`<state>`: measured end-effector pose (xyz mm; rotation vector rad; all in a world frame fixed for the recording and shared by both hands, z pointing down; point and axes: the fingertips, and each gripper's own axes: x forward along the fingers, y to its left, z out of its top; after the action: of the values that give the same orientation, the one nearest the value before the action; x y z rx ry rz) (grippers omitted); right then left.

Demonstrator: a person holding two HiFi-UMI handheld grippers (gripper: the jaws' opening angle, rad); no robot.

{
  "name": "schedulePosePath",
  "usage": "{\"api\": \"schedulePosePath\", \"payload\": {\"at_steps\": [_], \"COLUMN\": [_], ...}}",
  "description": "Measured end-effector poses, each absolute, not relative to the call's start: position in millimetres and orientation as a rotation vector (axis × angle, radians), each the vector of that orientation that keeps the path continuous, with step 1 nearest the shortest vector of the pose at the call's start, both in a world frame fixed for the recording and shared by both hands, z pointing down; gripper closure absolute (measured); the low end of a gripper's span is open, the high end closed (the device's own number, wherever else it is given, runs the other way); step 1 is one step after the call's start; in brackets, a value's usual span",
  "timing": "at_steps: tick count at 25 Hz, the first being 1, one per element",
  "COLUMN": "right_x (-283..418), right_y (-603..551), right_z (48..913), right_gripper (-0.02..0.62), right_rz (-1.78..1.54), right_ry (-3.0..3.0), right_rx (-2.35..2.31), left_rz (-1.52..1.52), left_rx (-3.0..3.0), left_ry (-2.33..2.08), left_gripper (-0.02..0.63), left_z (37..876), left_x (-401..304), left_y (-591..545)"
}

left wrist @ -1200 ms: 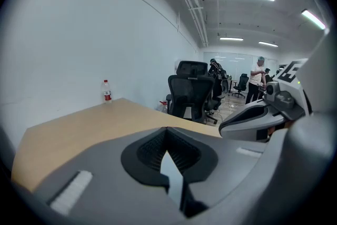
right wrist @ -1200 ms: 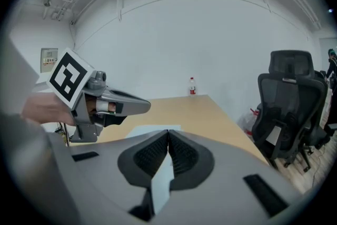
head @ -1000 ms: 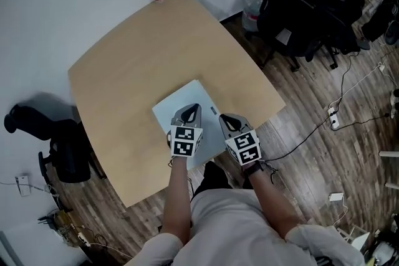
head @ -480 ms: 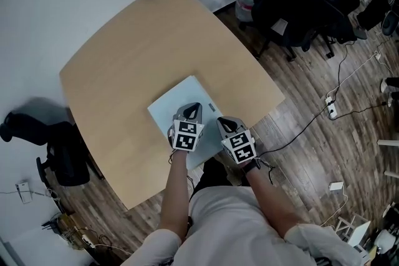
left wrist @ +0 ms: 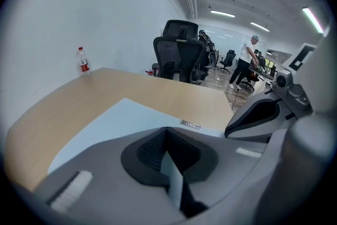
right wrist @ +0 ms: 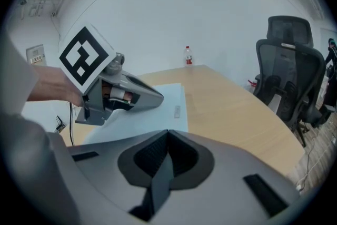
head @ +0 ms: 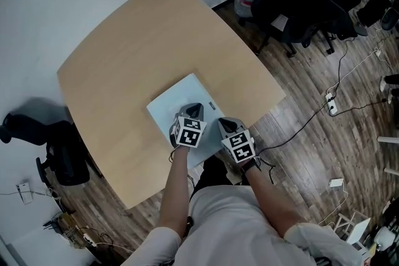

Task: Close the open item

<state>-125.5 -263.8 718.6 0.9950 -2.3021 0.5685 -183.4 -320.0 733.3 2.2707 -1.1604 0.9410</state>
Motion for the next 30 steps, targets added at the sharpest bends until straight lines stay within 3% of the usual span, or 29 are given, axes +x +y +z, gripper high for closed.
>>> {"api": "schedulePosePath", "payload": {"at_steps": [24, 30], "right_x": [-124.8, -125.5], "right_y": [-261.1, -262.5], "right_z": [741.8, 732.4], "right_gripper": [0.583, 0.583], "right_rz": [0.544, 0.678], "right_ry": [-2.173, -2.261], "right_rx": [0.899, 0.923], "left_rz": [1.058, 1.026], "left_rx": [2.202, 2.236], "left_ry": [-1.162, -1.21], "left_gripper": [0.597, 0.597], "left_z": [765.2, 753.5], "left_x": [-175.2, -178.5], "left_y": [-322.0, -321.2]}}
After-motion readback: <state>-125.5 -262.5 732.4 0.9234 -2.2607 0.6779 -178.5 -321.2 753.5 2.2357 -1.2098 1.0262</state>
